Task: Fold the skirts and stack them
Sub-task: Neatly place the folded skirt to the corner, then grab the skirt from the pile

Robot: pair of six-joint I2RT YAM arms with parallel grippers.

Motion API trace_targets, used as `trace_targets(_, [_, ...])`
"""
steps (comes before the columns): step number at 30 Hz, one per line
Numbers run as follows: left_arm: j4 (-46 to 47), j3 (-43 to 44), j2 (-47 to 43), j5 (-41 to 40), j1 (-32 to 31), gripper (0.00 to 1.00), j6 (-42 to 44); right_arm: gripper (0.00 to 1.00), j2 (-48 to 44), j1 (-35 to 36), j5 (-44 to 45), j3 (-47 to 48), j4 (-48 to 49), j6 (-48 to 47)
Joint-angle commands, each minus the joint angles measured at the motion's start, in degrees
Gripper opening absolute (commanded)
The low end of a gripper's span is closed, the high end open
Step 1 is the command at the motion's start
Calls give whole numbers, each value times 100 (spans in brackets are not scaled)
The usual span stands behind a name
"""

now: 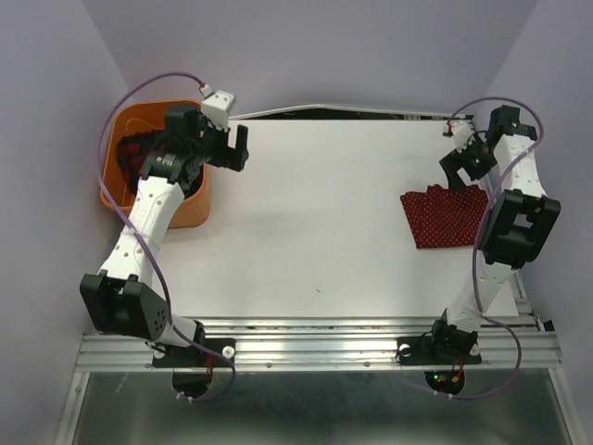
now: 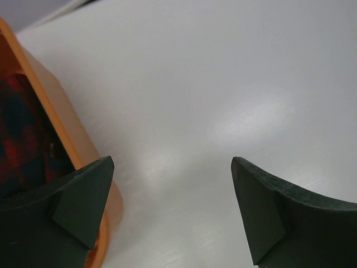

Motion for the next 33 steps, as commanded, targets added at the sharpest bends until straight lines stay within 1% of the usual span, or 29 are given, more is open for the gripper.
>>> trace_targets(1, [-305,1359,268,167,505,98,-182,100,-581,421,-1146,1126,-777,1184])
trace_targets(2, [-481,1692,583,132,602,98,-139,100,-669,544,-1174,1188,-777,1369])
trace_targets(3, [-683,2348,769,106,725,98,-43,100,-757,684,-1183,1172,-725,1719])
trace_targets(4, [-885,2642,936,140,987,99,10,100,-949,834,-1165,1119,-673,1888])
trace_targets(5, [-1218,3123,1225,184,1138,98,63,100,-1047,1149,-1113,1040,-594,2063])
trace_targets(6, [-1326,3284,1349,228,1296,98,133,100,-1135,1308,-1069,813,-410,2256])
trace_targets(7, [-1414,3390,1438,211,1472,98,169,100,-1214,1458,-1042,681,-295,2676])
trace_targets(8, [-1441,3531,1613,159,1734,98,187,100,-1336,1703,-1103,558,-190,2854])
trace_targets(10, [-1537,3602,1763,53,1964,99,370,100,-1434,1907,-1278,232,-40,3354])
trace_targets(12, [-1651,3664,2053,62,2246,99,546,100,-1583,2118,-1490,-40,249,3611])
trace_targets(13, [-1791,3673,2150,62,2325,98,730,100,-1653,2119,-1516,-381,364,3795])
trace_targets(15, [-1959,3699,2501,131,2483,98,915,100,-1872,2189,-1517,-743,723,3954])
trace_targets(16, [-2090,3682,2711,158,2536,98,1064,100,-1926,2189,-1508,-1032,786,3963])
trace_targets(20, [-2302,3506,3099,447,2581,98,1338,100,-2102,2189,-1473,-1490,901,3999])
trace_targets(21, [-2276,3349,3213,535,2590,98,1399,100,-2128,2189,-1447,-1570,927,4007])
trace_targets(24, [-1934,3014,3424,738,2581,99,1224,100,-2217,2189,-1394,-1825,1085,4086])
trace_targets(30, [-1494,3005,4144,678,2581,98,908,100,-2313,2189,-1437,-2089,1235,4227])
trace_targets(32, [-1354,2970,4303,703,2581,92,741,100,-2339,2189,-1437,-2116,1253,4253])
trace_targets(33, [-1336,2961,4330,773,2581,87,723,100,-2357,2189,-1446,-2124,1262,4245])
